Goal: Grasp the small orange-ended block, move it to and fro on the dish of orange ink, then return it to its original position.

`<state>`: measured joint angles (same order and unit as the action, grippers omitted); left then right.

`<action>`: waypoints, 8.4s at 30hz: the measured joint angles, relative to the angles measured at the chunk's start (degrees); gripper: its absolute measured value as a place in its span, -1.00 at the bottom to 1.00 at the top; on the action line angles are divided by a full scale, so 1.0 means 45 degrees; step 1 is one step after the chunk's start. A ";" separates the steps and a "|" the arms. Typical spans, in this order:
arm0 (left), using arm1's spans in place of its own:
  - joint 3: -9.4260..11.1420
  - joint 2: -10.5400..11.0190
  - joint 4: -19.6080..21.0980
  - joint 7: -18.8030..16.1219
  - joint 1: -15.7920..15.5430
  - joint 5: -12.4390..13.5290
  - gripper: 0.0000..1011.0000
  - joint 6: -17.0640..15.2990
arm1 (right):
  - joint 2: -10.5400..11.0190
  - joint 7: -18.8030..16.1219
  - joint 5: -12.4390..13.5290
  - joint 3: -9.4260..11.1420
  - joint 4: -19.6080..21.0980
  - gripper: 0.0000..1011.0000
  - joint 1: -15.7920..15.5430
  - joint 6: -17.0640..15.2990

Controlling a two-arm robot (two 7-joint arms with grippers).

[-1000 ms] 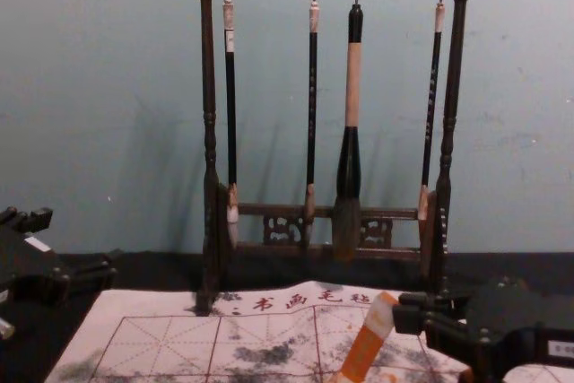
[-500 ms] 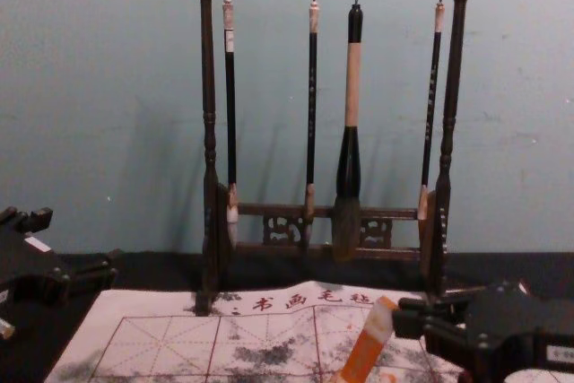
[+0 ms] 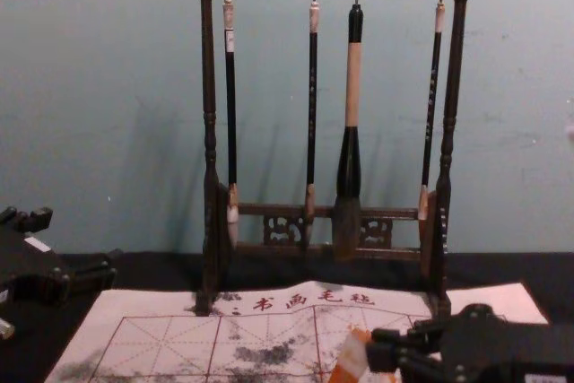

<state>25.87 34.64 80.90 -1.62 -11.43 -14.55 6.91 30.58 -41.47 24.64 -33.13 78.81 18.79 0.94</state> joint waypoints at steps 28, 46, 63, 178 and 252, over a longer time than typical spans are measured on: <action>-0.0001 0.0000 0.0000 0.0000 0.0000 0.0000 0.98 0.0000 | -0.0524 -0.0236 -0.0244 -0.0642 -0.0964 -0.88 0.0739 0.0044; -0.0001 0.0000 -0.0001 0.0000 0.0000 0.0000 0.98 0.0000 | -0.0441 0.0133 -0.0236 -0.0347 -0.1050 -0.88 0.0757 -0.0099; 0.0000 0.0000 -0.0001 0.0000 0.0000 -0.0001 0.98 0.0000 | 0.0450 0.0346 0.0189 0.0160 0.0257 -0.88 -0.0254 -0.0457; -0.0001 0.0000 0.0000 0.0000 0.0000 0.0000 0.98 0.0000 | -0.0045 0.0393 0.0234 -0.0229 -0.0408 -0.88 0.0573 -0.0922; -0.0001 0.0000 0.0000 0.0000 0.0000 0.0000 0.98 0.0001 | 0.0596 0.0738 0.0555 0.0109 0.0757 -0.88 -0.0081 -0.1175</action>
<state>25.86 34.65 80.90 -1.62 -11.43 -14.55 6.91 33.27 -38.14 27.14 -32.64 82.22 18.42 -4.35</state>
